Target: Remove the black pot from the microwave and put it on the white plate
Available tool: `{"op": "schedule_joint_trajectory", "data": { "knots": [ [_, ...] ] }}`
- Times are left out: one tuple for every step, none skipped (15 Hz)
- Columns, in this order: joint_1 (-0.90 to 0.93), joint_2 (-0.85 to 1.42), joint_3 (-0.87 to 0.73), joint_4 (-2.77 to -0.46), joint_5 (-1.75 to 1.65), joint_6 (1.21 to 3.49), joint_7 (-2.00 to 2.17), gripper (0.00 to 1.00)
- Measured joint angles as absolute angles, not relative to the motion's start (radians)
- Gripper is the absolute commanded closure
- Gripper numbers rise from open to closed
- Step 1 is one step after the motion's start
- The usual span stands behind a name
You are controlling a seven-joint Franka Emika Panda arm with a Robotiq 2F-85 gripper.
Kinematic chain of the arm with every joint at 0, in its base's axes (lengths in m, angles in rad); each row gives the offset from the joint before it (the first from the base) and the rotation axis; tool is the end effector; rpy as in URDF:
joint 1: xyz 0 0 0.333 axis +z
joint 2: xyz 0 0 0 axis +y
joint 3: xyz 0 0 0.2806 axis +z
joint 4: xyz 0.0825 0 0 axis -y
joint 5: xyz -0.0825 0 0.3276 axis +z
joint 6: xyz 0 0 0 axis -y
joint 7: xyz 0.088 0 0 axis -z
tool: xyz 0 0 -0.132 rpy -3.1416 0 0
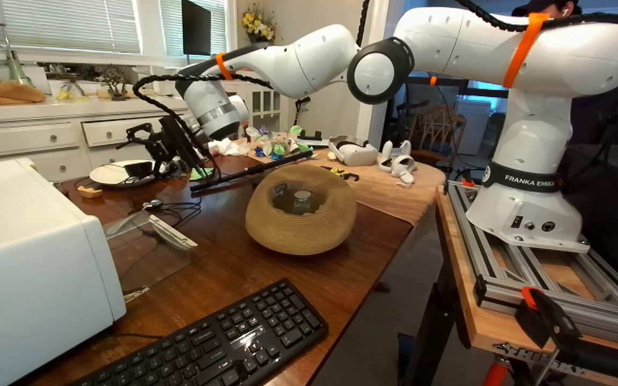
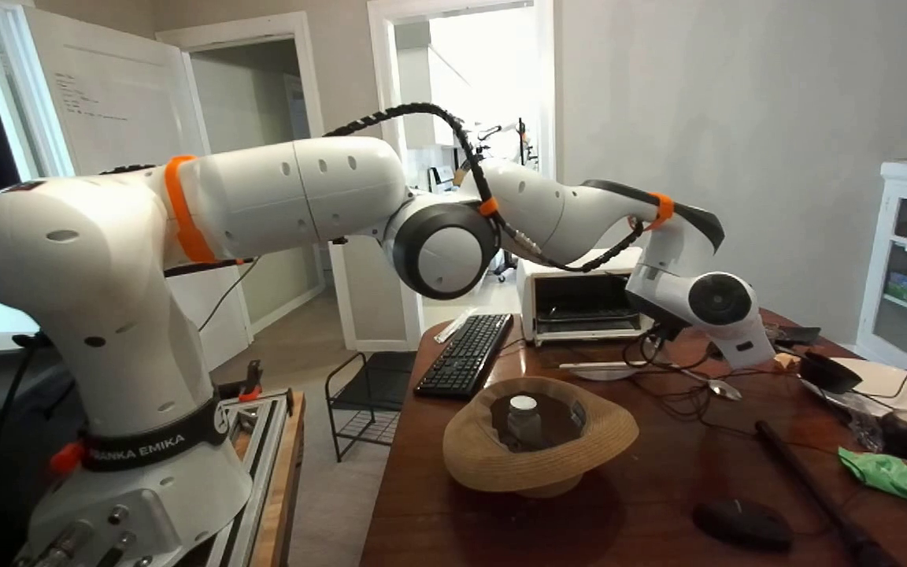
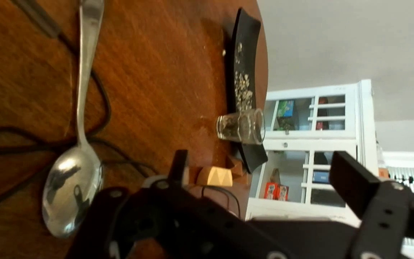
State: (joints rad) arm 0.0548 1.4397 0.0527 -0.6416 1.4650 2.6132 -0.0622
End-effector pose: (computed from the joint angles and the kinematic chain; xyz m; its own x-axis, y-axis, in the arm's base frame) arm 0.7523 0.0480 0.1232 0.5647 -0.8103 -0.1567 -0.4469 -0.1406 -0.8835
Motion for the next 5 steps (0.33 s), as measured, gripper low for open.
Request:
{"op": "schedule_joint_trajectory", "data": {
  "knots": [
    [0.051,1.421,0.051,-0.665,1.462,2.565,-0.066,0.00],
    [0.047,1.401,0.047,-0.689,1.458,2.526,-0.070,0.00],
    [0.043,1.380,0.045,-0.715,1.457,2.495,-0.080,0.00],
    [0.040,1.364,0.045,-0.735,1.457,2.478,-0.087,0.00],
    [0.037,1.350,0.045,-0.751,1.457,2.471,-0.092,0.00]
  ]
}}
